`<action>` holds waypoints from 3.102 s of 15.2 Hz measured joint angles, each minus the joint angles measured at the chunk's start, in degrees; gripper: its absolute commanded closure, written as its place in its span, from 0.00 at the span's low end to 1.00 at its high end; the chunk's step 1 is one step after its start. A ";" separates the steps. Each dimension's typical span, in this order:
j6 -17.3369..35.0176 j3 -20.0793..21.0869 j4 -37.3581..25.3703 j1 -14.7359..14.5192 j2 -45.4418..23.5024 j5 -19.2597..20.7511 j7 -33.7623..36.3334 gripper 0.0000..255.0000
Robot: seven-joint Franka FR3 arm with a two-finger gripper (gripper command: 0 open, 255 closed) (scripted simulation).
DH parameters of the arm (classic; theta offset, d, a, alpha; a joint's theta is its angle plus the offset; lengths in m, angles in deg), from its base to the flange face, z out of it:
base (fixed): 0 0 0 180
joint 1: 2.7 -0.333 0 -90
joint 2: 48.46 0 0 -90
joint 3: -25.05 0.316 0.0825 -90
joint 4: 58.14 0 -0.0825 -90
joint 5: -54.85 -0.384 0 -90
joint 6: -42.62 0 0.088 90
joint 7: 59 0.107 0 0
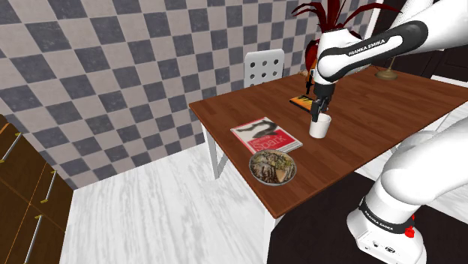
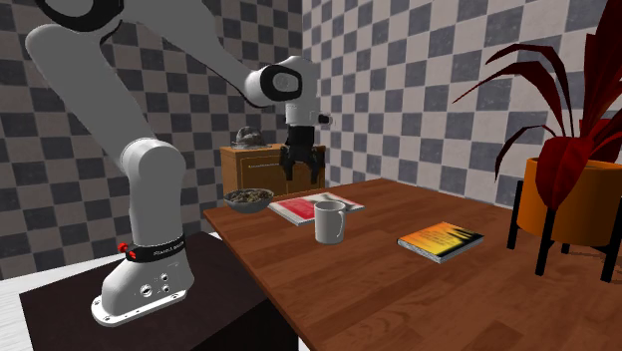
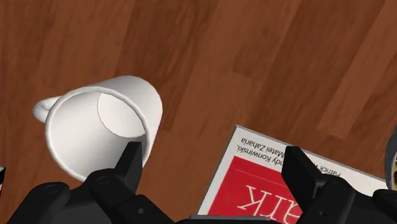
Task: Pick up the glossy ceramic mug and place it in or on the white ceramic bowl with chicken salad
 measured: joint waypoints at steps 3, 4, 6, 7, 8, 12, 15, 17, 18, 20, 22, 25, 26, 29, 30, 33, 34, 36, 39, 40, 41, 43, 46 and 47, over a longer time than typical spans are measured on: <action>5.35 -3.19 -1.30 0.24 -5.94 0.11 -2.84 0.00; 7.24 -4.24 -1.61 0.30 -7.97 -0.02 -3.85 0.00; 9.41 -5.44 -1.76 0.49 -10.04 -0.13 -5.09 0.00; 10.39 -5.74 -1.47 0.50 -10.71 -0.17 -5.32 0.00; 11.34 -5.94 -1.07 0.49 -11.25 -0.20 -5.41 0.00; 15.67 -6.85 0.36 0.29 -14.22 -0.67 -5.99 0.00; 16.74 -7.08 0.62 0.23 -15.02 -0.87 -6.21 0.00; 16.87 -7.11 0.65 0.23 -15.10 -0.89 -6.23 0.00; 16.89 -7.11 0.65 0.22 -15.12 -0.89 -6.23 0.00; 16.91 -7.11 0.65 0.22 -15.13 -0.90 -6.23 1.00; 16.91 -7.11 0.65 0.22 -15.13 -0.90 -6.23 1.00; 16.90 -7.11 0.65 0.22 -15.11 -0.90 -6.23 1.00; 16.90 -7.11 0.64 0.22 -15.11 -0.90 -6.23 1.00; 16.90 -7.12 0.63 0.23 -15.12 -0.90 -6.23 1.00; 16.91 -7.11 0.64 0.22 -15.12 -0.90 -6.23 1.00; 15.03 -6.77 -0.01 0.31 -13.86 -0.64 -5.99 1.00; 14.09 -6.60 -0.33 0.36 -13.22 -0.52 -5.88 1.00; 12.30 -6.38 -0.92 0.57 -11.95 -0.22 -5.86 1.00; 9.37 -5.88 -2.07 0.74 -10.12 0.03 -5.70 1.00; 8.46 -5.70 -2.34 0.82 -9.46 0.14 -5.63 1.00; 7.64 -5.49 -2.81 0.76 -9.12 0.08 -5.53 1.00; 5.77 -5.11 -3.74 0.77 -8.17 0.09 -5.43 1.00; 3.25 -4.64 -5.15 0.76 -7.03 0.02 -5.37 1.00; 2.46 -4.51 -5.44 0.84 -6.52 0.10 -5.39 1.00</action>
